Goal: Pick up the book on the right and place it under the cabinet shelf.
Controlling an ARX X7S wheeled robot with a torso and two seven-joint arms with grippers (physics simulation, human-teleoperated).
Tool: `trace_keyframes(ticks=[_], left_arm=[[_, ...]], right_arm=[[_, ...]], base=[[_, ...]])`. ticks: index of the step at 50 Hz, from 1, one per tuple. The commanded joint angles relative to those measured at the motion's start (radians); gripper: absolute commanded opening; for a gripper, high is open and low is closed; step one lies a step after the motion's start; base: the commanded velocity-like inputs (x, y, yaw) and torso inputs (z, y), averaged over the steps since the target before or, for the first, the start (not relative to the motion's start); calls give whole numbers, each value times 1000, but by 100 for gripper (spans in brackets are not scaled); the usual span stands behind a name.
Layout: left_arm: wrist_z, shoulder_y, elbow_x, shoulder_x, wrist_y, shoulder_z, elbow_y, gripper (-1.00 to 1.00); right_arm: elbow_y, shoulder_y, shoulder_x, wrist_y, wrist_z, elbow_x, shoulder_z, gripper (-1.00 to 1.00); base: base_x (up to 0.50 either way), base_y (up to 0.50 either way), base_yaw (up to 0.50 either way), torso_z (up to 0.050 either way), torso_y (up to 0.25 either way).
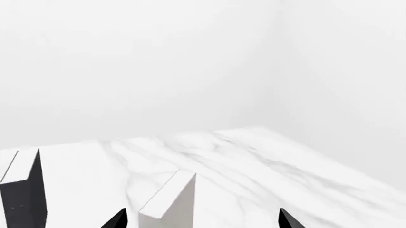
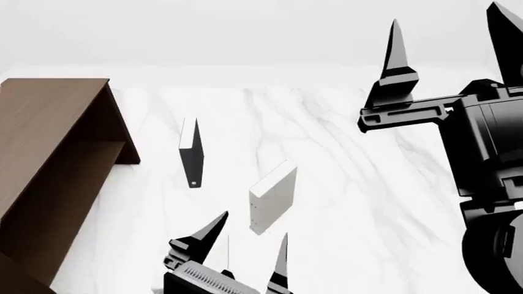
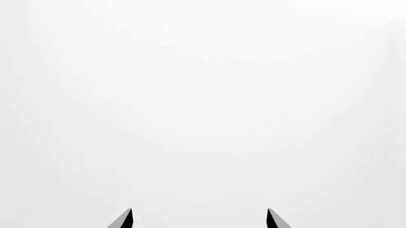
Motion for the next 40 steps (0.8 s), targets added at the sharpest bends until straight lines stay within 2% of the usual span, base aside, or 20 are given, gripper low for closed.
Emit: trace_keyframes(ticks=[1, 40], left_arm=[[10, 12, 7, 4, 31, 12, -23, 100], [36, 0, 14, 54, 93, 44, -110, 100]], right_arm=[[1, 7, 3, 10, -2, 7, 7, 100], [9, 0, -6, 26, -8, 9, 17, 100]], base=[[0, 0, 0, 0, -166], [0, 0, 0, 0, -166]])
